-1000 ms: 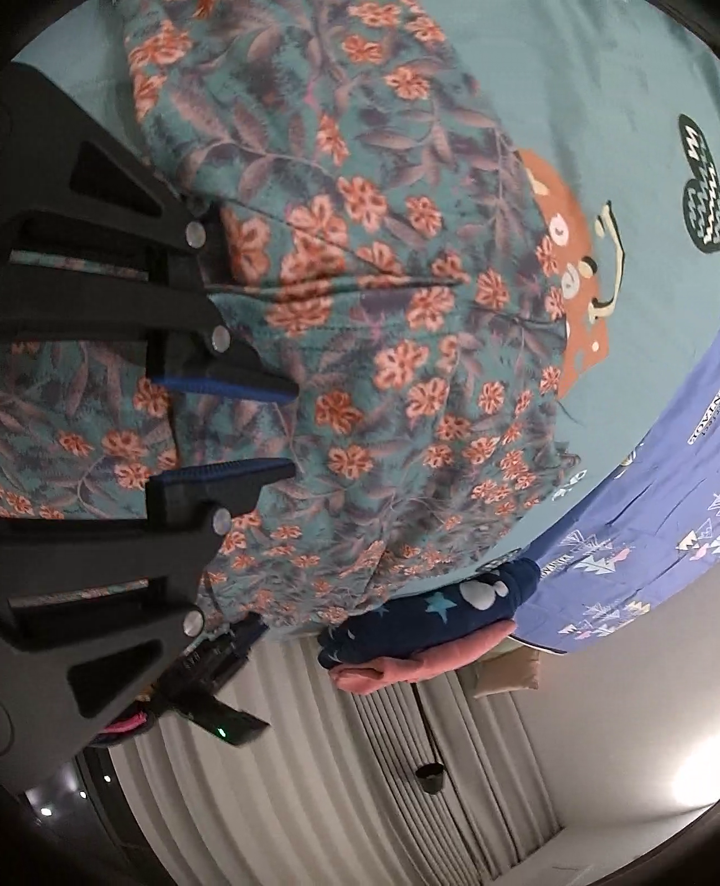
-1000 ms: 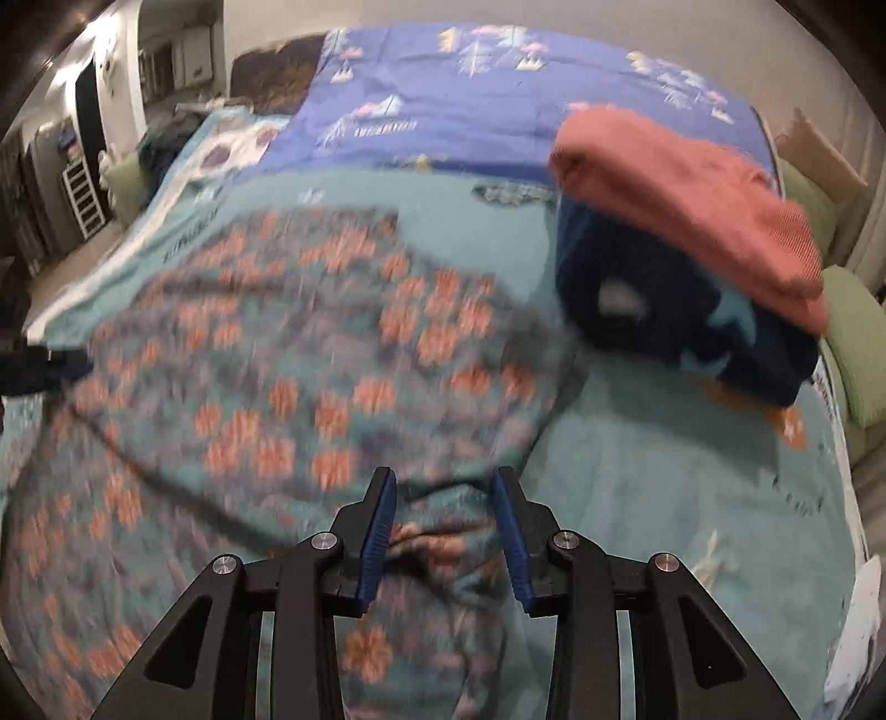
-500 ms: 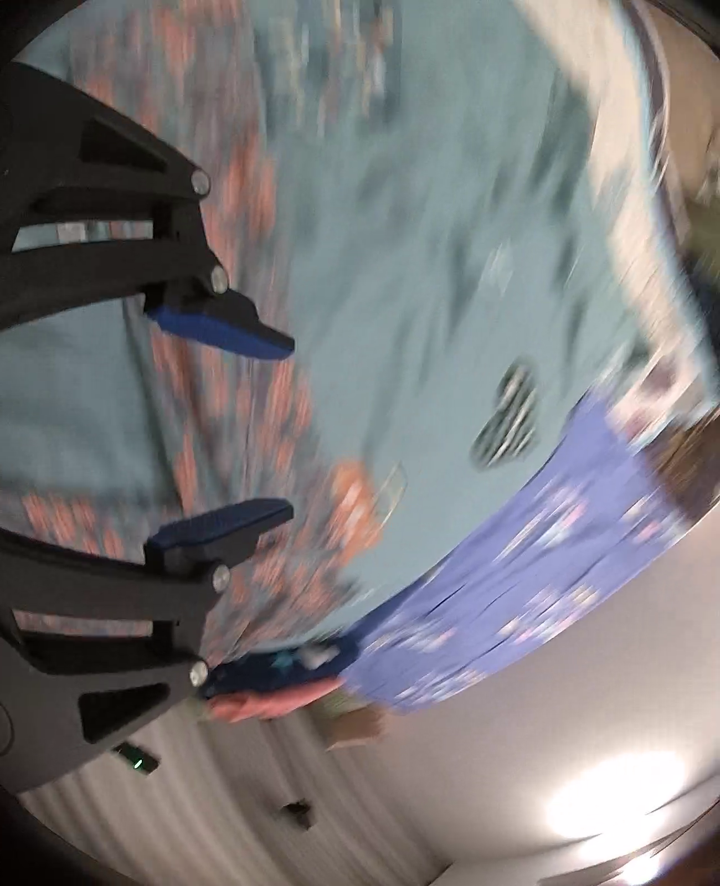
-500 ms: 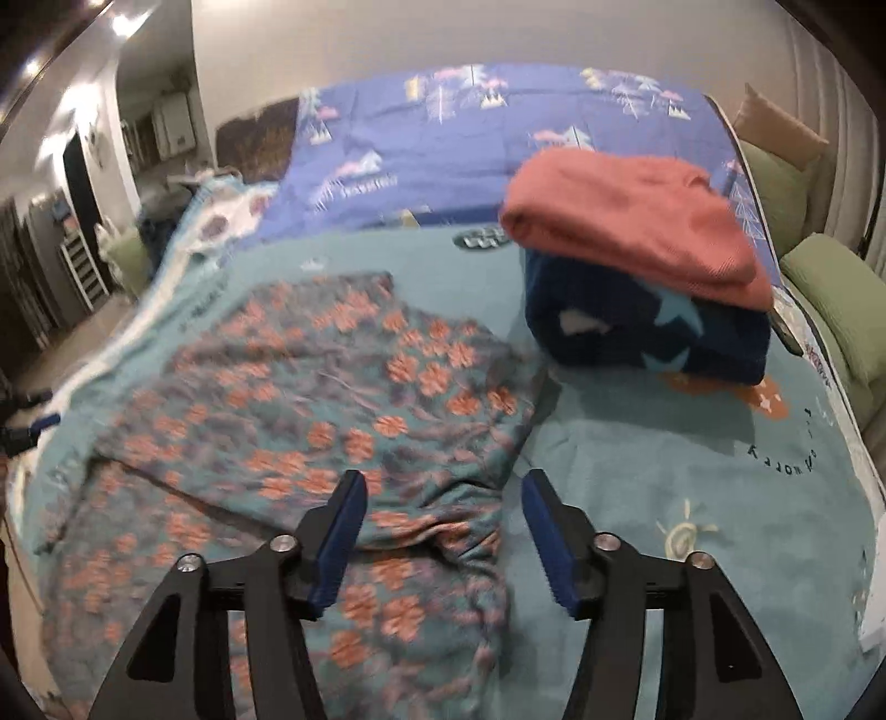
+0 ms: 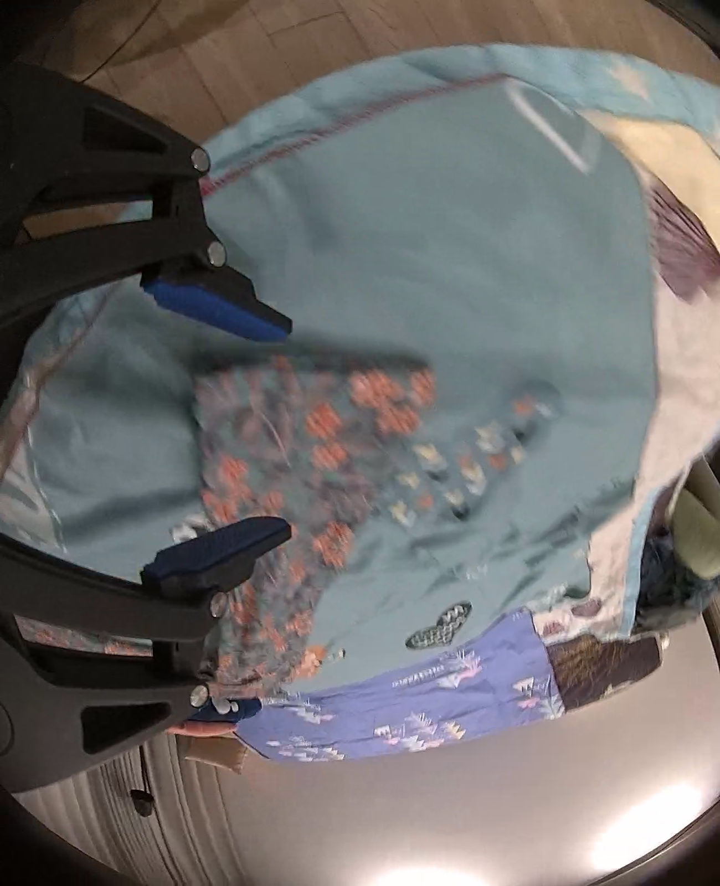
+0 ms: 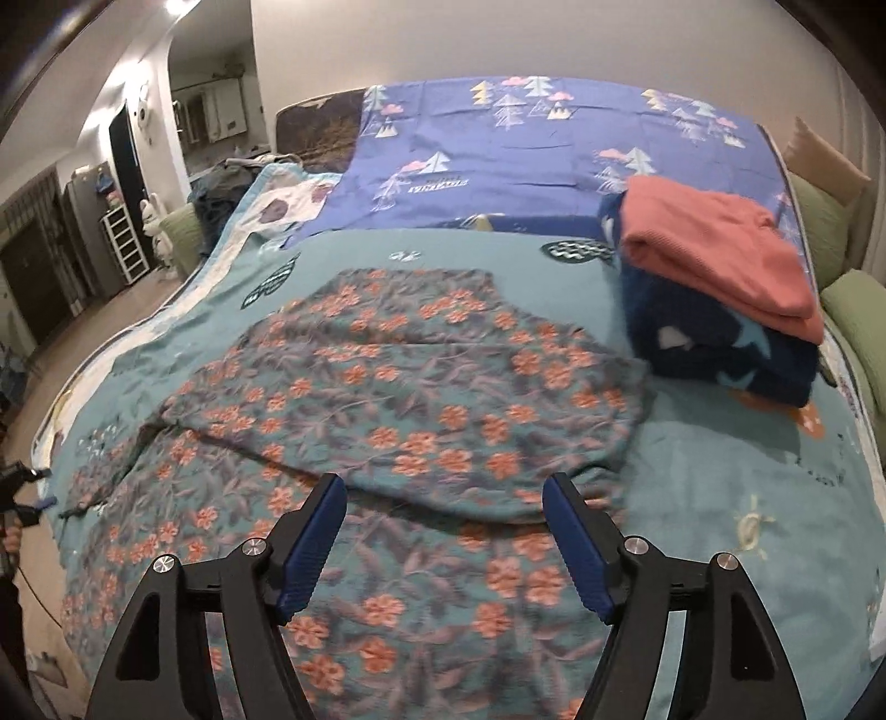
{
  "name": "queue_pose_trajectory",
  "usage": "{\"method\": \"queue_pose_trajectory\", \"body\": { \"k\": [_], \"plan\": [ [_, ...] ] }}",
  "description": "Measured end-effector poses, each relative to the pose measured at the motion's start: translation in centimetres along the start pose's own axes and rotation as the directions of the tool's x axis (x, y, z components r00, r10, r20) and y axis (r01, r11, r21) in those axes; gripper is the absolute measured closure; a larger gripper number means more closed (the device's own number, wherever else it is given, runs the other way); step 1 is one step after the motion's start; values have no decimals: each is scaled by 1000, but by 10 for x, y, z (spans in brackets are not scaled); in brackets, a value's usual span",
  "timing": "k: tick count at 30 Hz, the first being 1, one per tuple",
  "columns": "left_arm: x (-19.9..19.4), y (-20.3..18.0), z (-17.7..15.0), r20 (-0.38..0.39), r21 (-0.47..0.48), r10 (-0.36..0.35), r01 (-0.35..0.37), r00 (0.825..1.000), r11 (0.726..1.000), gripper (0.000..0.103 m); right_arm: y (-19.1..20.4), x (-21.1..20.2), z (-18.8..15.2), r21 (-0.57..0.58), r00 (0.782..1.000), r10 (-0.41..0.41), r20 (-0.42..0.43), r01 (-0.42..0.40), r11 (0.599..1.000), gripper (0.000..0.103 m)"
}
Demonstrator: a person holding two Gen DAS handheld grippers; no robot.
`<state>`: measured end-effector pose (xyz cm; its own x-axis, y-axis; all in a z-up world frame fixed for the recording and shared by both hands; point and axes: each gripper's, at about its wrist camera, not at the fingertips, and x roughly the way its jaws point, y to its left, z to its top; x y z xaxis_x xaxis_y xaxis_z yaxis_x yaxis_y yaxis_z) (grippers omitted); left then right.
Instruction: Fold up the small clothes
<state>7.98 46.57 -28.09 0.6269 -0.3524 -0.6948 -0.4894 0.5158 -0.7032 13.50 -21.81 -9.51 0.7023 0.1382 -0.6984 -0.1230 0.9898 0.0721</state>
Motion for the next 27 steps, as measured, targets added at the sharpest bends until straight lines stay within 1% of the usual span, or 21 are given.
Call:
{"method": "queue_pose_trajectory", "body": {
  "k": [2,4,7,9,11,13,15,17,19,20,21,22,23,24,25,26,27],
  "plan": [
    [2,7,-6,-16,-21,4,-4,1000,1000,37,5,-2,1,3,1000,11,10,-11,1000,28],
    [3,14,-12,-31,-37,-9,8,999,999,37,9,-5,1,0,1000,15,16,-15,1000,28],
    [2,22,-13,-41,-77,-71,68,997,995,37,12,-8,1,-6,1000,10,18,-10,1000,28],
    [6,27,-14,-53,-127,-123,116,991,985,37,12,-7,2,5,1000,12,17,-12,1000,27],
    [10,25,-15,-62,-145,-157,146,986,978,37,12,-7,2,19,999,27,17,-27,999,27],
    [15,16,-15,-69,-126,-142,132,988,983,37,13,-6,1,26,999,34,18,-34,999,27],
    [19,12,-13,-60,-119,-135,128,989,985,37,14,-6,1,25,999,33,17,-33,999,27],
    [24,13,-10,-48,-152,-164,155,985,976,37,15,-6,0,28,999,32,16,-33,999,27],
    [29,17,-6,-33,-192,-197,187,980,963,54,16,-7,0,27,999,34,25,-35,999,27],
    [31,18,-5,-30,-193,-193,184,981,964,78,16,-9,0,26,999,34,30,-35,999,27],
    [35,17,-5,-31,-184,-180,171,983,968,97,17,-10,0,25,999,33,33,-34,999,27],
    [36,16,-6,-26,-168,-145,139,989,976,97,16,-11,1,27,999,32,37,-33,999,27],
    [35,14,-7,-3,-150,-112,111,994,982,97,16,-12,2,30,999,33,38,-34,999,27],
    [28,9,-10,61,-119,-69,76,996,990,97,15,-12,2,34,999,34,38,-35,999,27],
    [22,2,-14,109,-83,-42,51,993,995,97,14,-13,3,38,999,33,40,-34,999,27],
    [16,-11,-18,156,-25,-11,15,988,1000,97,13,-14,3,42,999,31,41,-33,999,27],
    [8,-29,-24,202,54,5,-16,979,998,97,13,-15,4,45,999,30,42,-32,998,27]
  ]
}}
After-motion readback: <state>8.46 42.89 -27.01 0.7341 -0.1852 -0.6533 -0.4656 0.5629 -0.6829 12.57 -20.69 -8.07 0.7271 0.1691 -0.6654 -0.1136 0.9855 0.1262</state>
